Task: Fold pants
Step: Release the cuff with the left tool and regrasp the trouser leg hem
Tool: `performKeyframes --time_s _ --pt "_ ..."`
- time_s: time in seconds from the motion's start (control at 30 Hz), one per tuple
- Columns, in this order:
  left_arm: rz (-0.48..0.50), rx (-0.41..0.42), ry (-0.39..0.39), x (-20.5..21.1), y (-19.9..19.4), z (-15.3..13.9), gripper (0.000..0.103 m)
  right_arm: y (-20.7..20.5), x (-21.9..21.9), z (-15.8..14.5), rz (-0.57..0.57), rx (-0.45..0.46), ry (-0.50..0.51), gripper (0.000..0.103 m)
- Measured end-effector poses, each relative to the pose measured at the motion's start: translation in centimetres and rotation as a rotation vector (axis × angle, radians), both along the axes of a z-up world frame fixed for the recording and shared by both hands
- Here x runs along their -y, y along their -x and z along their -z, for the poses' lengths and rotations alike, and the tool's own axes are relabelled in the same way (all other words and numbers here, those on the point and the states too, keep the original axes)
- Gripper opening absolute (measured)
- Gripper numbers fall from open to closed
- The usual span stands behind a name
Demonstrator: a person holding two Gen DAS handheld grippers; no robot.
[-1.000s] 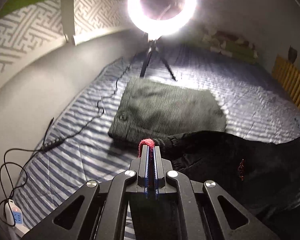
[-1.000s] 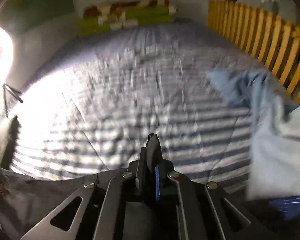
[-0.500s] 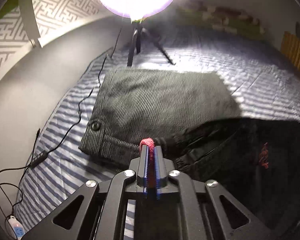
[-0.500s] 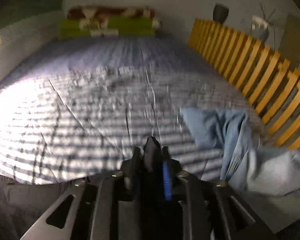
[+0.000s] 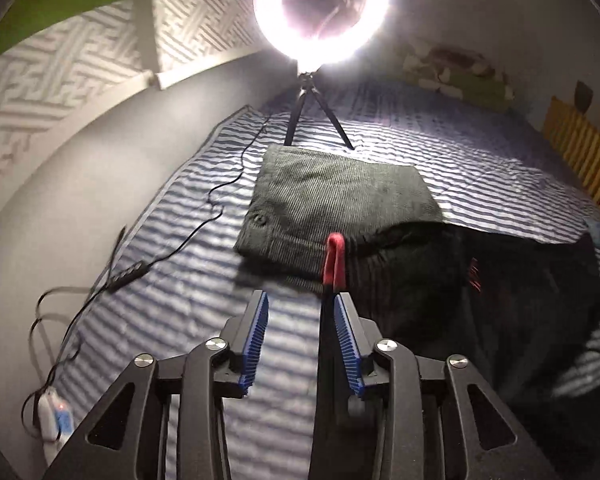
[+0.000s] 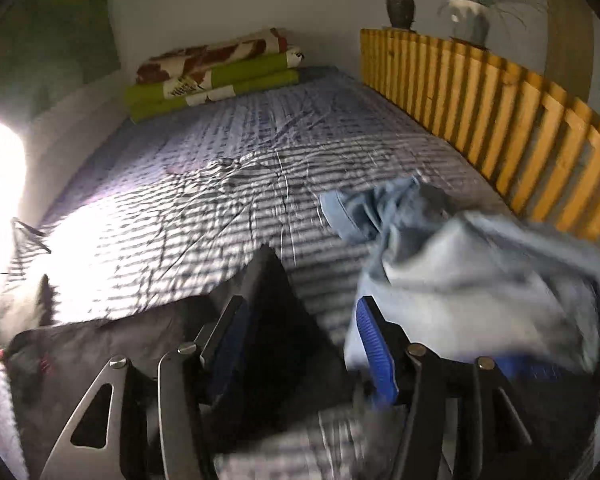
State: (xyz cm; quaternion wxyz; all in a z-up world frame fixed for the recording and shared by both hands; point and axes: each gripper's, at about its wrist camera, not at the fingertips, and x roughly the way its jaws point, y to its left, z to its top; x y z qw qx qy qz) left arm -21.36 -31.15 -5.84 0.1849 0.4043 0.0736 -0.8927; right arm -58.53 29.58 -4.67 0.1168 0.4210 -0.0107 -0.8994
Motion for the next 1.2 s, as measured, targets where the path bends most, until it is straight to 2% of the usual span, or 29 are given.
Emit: performKeyframes --time_s 0.03,0.17,0.23,0.33,0.43,0.6,0.7,0.83,0.87,0.97,1.0,1.03,1.13,1.2 --pt "0.003 -0.006 -0.007 -0.1 -1.6 -0.4 0.046 -1.3 -0.9 -0.1 -0.003 0.012 0.019 0.054" --pt "0.011 -0.006 -0.034 -0.5 -7.7 -1.1 0.048 -7.3 -4.7 0.5 0.005 0.07 0.09 0.054" --pt "0.016 0.006 -0.06 -0.8 -10.9 -0.7 0.056 -10.3 -6.6 1.0 0.014 0.089 0.118 0.054" --pt "0.025 0.043 -0.107 -1.2 -14.5 1.4 0.064 -14.7 -9.8 2.2 0.043 0.119 0.136 0.055" --pt "0.027 0.103 -0.177 -1.4 -17.0 4.3 0.064 -18.6 -12.9 4.0 0.09 0.146 0.132 0.056" --pt "0.034 0.167 -0.313 -1.6 -19.0 9.4 0.065 -23.6 -17.6 7.1 0.162 0.222 0.132 0.056" --pt "0.071 0.201 -0.333 -2.6 -18.9 11.5 0.065 -25.7 -19.0 8.7 0.183 0.27 0.143 0.056" --pt "0.097 0.212 -0.372 -3.8 -18.7 13.3 0.065 -27.2 -18.6 10.3 0.159 0.302 0.105 0.057" --pt "0.105 0.211 -0.378 -4.1 -18.6 13.5 0.063 -27.3 -18.1 10.9 0.142 0.312 0.086 0.057" --pt "0.115 0.216 -0.301 -5.7 -18.7 13.6 0.058 -27.3 -17.2 12.4 0.121 0.33 0.036 0.057" --pt "0.119 0.216 -0.29 -6.0 -18.8 13.6 0.053 -27.2 -17.0 12.9 0.119 0.345 0.023 0.057" --pt "0.125 0.212 -0.294 -6.2 -18.9 13.4 0.046 -27.1 -16.8 13.4 0.115 0.36 0.013 0.058" --pt "0.116 0.202 -0.297 -6.5 -19.1 12.7 0.039 -27.4 -15.7 13.6 0.099 0.336 -0.041 0.059" --pt "0.113 0.188 -0.294 -6.6 -19.2 11.9 0.034 -27.6 -15.1 13.6 0.08 0.331 -0.041 0.053"
